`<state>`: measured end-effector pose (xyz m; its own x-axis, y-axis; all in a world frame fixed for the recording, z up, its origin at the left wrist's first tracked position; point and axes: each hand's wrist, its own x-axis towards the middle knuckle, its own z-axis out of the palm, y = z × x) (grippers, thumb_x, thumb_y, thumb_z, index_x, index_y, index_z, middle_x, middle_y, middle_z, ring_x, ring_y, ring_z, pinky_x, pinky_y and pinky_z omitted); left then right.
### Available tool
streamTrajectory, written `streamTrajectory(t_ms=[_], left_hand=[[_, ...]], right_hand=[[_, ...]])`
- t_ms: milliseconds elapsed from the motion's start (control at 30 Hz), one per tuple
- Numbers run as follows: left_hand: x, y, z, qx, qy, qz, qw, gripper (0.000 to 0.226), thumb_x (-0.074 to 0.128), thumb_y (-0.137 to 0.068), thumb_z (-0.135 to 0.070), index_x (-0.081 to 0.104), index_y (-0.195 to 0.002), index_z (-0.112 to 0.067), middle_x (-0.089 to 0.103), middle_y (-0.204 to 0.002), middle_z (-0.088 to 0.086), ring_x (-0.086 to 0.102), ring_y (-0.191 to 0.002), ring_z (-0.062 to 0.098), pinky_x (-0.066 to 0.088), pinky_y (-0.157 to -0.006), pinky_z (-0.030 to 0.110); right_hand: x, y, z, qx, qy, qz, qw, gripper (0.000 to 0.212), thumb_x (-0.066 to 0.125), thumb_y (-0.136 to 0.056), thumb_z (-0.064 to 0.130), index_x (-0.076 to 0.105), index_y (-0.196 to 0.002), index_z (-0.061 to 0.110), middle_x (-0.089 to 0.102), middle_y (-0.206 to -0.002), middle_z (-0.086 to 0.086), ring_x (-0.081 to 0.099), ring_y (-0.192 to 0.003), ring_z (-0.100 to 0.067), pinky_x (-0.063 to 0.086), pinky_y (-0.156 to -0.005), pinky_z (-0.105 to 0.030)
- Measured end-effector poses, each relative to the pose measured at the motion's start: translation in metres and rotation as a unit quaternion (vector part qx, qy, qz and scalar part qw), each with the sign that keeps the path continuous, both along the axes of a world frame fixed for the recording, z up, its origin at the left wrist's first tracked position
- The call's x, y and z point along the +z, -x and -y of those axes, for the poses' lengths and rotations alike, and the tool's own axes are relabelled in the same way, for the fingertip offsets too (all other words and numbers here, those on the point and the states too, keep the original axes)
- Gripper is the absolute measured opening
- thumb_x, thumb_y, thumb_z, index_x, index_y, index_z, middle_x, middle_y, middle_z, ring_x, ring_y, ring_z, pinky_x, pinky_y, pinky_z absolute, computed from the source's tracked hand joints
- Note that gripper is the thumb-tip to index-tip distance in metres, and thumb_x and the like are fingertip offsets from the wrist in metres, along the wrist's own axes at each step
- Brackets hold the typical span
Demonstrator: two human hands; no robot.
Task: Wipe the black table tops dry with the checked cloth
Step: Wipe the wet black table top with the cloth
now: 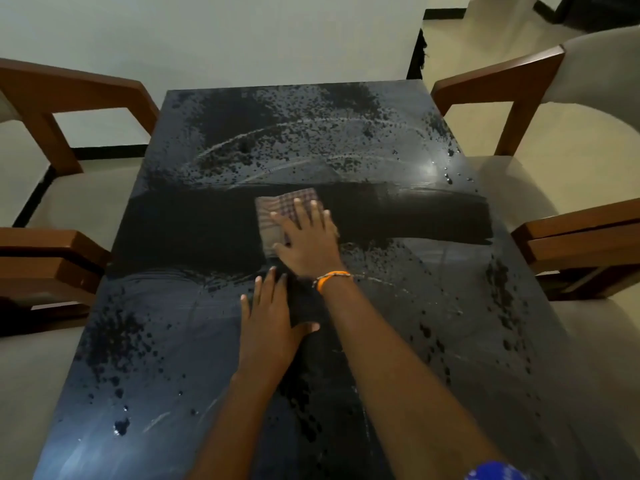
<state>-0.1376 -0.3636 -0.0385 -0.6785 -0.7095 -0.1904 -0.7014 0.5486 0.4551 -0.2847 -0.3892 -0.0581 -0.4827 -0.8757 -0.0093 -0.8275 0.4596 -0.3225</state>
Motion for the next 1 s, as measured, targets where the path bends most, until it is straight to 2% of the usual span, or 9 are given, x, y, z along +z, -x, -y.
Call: streamTrajectory(t_ms=[67,167,333,433,533,700,800,900,1000], left_hand=[[0.002,0.006,-0.010,0.015,0.000,-0.015,1.000,0.091,0.066,-0.080,-0.042,0.011,-0.148,-0.017,0.003,-0.159,0.001,-0.004,-0.146,0.022,-0.002,-0.116,0.045],[0.004,0.019,-0.026,-0.001,0.011,-0.016,1.000,0.091,0.060,-0.082,-0.048,0.008,-0.149,-0.015,0.000,-0.159,0.001,-0.007,-0.146,0.019,-0.005,-0.117,0.042],[0.002,0.043,-0.043,-0.067,-0.003,0.037,0.997,0.098,0.062,-0.077,-0.054,0.006,-0.149,-0.018,-0.003,-0.159,-0.002,-0.009,-0.146,0.018,-0.009,-0.115,0.043],[0.000,0.048,-0.047,-0.061,-0.011,0.061,0.996,0.105,0.067,-0.073,-0.052,0.002,-0.148,-0.019,-0.005,-0.159,-0.002,-0.008,-0.146,0.018,-0.008,-0.115,0.043],[0.000,0.050,-0.046,-0.055,0.001,0.067,0.996,0.105,0.069,-0.073,-0.051,0.003,-0.148,-0.018,-0.004,-0.159,-0.001,-0.006,-0.146,0.018,-0.005,-0.116,0.043],[0.000,0.051,-0.047,-0.049,0.006,0.063,0.997,0.106,0.071,-0.070,-0.051,0.007,-0.148,-0.017,0.001,-0.159,0.000,-0.003,-0.146,0.018,-0.003,-0.116,0.045],[0.001,0.048,-0.048,-0.046,0.010,0.051,0.998,0.105,0.069,-0.070,-0.054,0.008,-0.148,-0.017,0.002,-0.159,-0.001,-0.003,-0.146,0.018,-0.005,-0.116,0.045],[0.000,0.035,-0.055,-0.023,0.034,0.037,0.998,0.106,0.062,-0.074,-0.059,0.002,-0.149,-0.015,-0.002,-0.159,0.002,-0.006,-0.146,0.020,-0.005,-0.116,0.045],[-0.001,0.021,-0.066,0.018,0.012,0.029,0.999,0.110,0.062,-0.074,-0.059,-0.004,-0.148,-0.013,-0.006,-0.159,0.003,-0.009,-0.146,0.021,-0.006,-0.116,0.044]], right_hand=[[-0.002,-0.005,-0.001,0.025,0.019,0.022,0.999,0.057,0.051,-0.087,0.050,0.036,-0.141,0.036,0.014,-0.159,-0.005,0.002,-0.147,-0.031,-0.003,-0.118,-0.047],[-0.004,0.031,-0.019,0.033,0.019,-0.012,0.999,0.055,0.049,-0.088,0.051,0.038,-0.140,0.036,0.017,-0.158,-0.002,0.007,-0.147,-0.028,0.002,-0.117,-0.048],[-0.004,0.146,-0.088,-0.099,0.003,-0.026,0.995,0.054,0.043,-0.092,0.048,0.032,-0.143,0.033,0.013,-0.159,-0.004,0.006,-0.146,-0.032,0.003,-0.117,-0.051],[-0.003,0.212,-0.141,-0.192,-0.003,-0.026,0.981,0.052,0.042,-0.094,0.044,0.032,-0.142,0.028,0.013,-0.159,-0.008,0.007,-0.146,-0.035,0.004,-0.116,-0.054],[-0.003,0.235,-0.176,-0.254,-0.004,-0.014,0.967,0.052,0.042,-0.095,0.040,0.030,-0.143,0.027,0.016,-0.158,-0.011,0.011,-0.145,-0.037,0.006,-0.116,-0.056],[-0.010,0.187,-0.186,-0.263,0.007,-0.061,0.963,0.054,0.043,-0.094,0.041,0.030,-0.144,0.025,0.015,-0.158,-0.013,0.009,-0.145,-0.036,0.004,-0.117,-0.054],[-0.008,0.133,-0.155,-0.200,0.013,-0.071,0.977,0.055,0.044,-0.092,0.044,0.031,-0.144,0.029,0.013,-0.158,-0.011,0.008,-0.146,-0.034,0.003,-0.117,-0.051],[-0.005,0.073,-0.110,-0.112,0.020,-0.026,0.993,0.057,0.046,-0.090,0.045,0.030,-0.143,0.032,0.011,-0.159,-0.009,0.003,-0.147,-0.031,-0.002,-0.117,-0.049],[-0.005,0.020,-0.081,-0.004,0.023,0.005,1.000,0.058,0.050,-0.088,0.045,0.033,-0.143,0.032,0.010,-0.159,-0.008,0.002,-0.147,-0.029,-0.004,-0.117,-0.047]])
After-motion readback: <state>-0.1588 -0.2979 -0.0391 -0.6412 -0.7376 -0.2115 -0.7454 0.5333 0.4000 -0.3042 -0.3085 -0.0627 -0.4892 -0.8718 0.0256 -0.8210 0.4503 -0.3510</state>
